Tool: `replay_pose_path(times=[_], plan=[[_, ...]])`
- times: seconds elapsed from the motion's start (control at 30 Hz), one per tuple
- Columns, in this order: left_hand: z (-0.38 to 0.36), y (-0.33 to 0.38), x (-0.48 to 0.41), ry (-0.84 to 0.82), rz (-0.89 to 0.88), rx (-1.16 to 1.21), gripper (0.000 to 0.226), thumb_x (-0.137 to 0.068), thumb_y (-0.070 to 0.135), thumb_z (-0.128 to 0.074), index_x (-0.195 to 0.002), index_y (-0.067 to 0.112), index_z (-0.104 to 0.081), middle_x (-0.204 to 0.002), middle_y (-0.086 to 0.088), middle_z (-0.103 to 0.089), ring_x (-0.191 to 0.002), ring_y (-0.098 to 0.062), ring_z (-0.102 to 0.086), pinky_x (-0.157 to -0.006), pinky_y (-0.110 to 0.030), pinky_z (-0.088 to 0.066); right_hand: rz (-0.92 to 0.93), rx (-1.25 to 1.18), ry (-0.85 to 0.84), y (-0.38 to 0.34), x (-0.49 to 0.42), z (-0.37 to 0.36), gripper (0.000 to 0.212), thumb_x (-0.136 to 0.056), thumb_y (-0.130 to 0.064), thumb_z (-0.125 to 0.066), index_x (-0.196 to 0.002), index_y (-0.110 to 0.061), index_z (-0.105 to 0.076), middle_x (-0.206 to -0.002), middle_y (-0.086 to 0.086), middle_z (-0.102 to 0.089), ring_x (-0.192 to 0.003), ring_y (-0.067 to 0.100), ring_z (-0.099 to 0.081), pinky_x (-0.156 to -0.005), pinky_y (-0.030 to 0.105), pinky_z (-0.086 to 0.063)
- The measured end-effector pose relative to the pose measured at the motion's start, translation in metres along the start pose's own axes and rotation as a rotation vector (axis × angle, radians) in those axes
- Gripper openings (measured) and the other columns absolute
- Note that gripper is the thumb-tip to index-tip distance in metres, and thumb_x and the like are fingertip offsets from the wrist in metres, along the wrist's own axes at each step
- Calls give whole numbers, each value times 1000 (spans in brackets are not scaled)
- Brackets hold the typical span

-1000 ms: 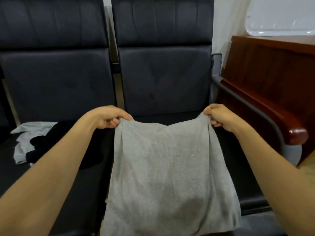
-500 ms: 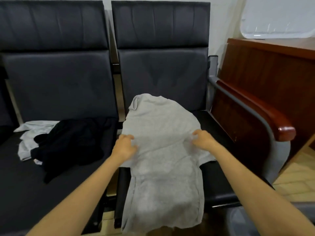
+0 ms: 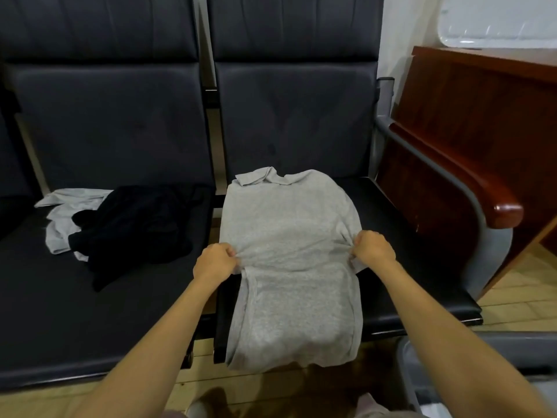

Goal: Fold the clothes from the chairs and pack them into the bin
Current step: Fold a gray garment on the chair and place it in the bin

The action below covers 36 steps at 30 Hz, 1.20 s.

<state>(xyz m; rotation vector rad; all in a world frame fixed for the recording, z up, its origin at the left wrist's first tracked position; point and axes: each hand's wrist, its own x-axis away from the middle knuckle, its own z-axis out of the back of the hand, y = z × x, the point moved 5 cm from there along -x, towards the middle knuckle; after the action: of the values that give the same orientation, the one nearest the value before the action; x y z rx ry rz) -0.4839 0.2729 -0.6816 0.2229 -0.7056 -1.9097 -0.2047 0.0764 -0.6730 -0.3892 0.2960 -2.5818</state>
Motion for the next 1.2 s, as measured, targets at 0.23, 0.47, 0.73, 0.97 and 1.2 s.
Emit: replay_pose_path(times=[0.23,0.47,0.73,0.97,1.2], plan=[[4,27,-13,121,-139,389,43,-92,8,-56,-132,8,-38,-138,-19,-38,-118,-30,-49,-85,-24,-44,228,-314,201,-28,-10,39,44,-92,-7,-57,-134,-7,-44,-141,16,-42,-123,30,-48,-98,37,-41],[-27,50,43,225,-671,-318,29,-83,2,-64,-111,11,-64,-120,-12,-52,-107,-33,-50,-88,-34,-33,570,-156,139,-47,48,-21,14,-92,-9,-55,-102,-5,-64,-107,13,-55,-106,29,-51,-88,31,-42],[-31,19,90,-174,-732,-305,35,-97,33,-51,-127,14,-55,-129,0,-53,-115,-19,-51,-98,-29,-40,595,211,-210,-24,107,-34,50,-99,-41,-43,-143,-17,-37,-145,2,-35,-132,25,-36,-104,39,-38],[-40,13,83,-174,-534,-514,47,-105,29,-28,-150,17,-26,-159,0,-17,-146,-18,-16,-118,-44,-11,481,273,-220,-25,86,-41,50,-105,-39,-21,-153,-30,-14,-161,-5,-3,-148,21,-1,-117,54,-11],[-18,24,112,48,-895,-237,19,-94,26,-58,-104,11,-65,-103,-3,-60,-98,-23,-55,-88,-33,-43,861,-35,139,-35,112,-24,20,-96,-20,-53,-109,-9,-62,-108,9,-58,-99,26,-55,-83,39,-48]])
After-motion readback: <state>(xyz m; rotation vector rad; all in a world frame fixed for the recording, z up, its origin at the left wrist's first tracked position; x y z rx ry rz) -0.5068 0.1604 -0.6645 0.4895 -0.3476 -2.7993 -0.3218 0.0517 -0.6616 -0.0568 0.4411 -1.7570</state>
